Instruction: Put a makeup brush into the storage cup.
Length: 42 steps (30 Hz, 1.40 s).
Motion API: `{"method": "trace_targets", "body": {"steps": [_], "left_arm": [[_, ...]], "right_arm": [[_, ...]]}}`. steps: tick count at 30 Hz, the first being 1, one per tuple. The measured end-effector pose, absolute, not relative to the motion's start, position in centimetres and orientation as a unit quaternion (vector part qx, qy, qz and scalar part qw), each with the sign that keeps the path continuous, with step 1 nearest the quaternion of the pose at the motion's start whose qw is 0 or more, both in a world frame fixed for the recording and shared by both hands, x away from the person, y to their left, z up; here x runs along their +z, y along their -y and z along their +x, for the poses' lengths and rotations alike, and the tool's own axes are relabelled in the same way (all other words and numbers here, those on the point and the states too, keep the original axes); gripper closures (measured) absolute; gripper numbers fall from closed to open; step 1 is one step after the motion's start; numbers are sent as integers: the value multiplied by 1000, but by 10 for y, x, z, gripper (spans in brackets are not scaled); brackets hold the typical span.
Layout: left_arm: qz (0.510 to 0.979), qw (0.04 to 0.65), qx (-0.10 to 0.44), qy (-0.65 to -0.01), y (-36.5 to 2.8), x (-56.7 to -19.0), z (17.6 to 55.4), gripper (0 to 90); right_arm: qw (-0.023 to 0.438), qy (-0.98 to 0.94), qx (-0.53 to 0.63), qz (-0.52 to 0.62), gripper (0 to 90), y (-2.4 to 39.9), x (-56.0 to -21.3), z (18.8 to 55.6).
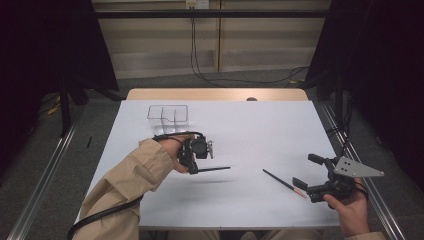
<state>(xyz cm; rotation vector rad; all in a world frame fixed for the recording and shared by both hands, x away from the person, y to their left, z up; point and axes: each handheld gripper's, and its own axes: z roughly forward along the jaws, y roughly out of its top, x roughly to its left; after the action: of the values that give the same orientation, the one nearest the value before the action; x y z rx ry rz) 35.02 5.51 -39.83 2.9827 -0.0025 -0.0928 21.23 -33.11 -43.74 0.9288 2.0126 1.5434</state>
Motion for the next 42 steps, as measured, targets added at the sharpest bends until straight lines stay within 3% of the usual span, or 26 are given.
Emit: {"method": "trace_targets", "body": {"steps": [13, 42], "left_arm": [[996, 80, -36, 18, -41, -395, 348, 841], [996, 75, -46, 31, -25, -400, 346, 842]], "right_arm": [[195, -755, 541, 315, 0, 306, -430, 230], [97, -870, 407, 259, 0, 235, -416, 275]]}}
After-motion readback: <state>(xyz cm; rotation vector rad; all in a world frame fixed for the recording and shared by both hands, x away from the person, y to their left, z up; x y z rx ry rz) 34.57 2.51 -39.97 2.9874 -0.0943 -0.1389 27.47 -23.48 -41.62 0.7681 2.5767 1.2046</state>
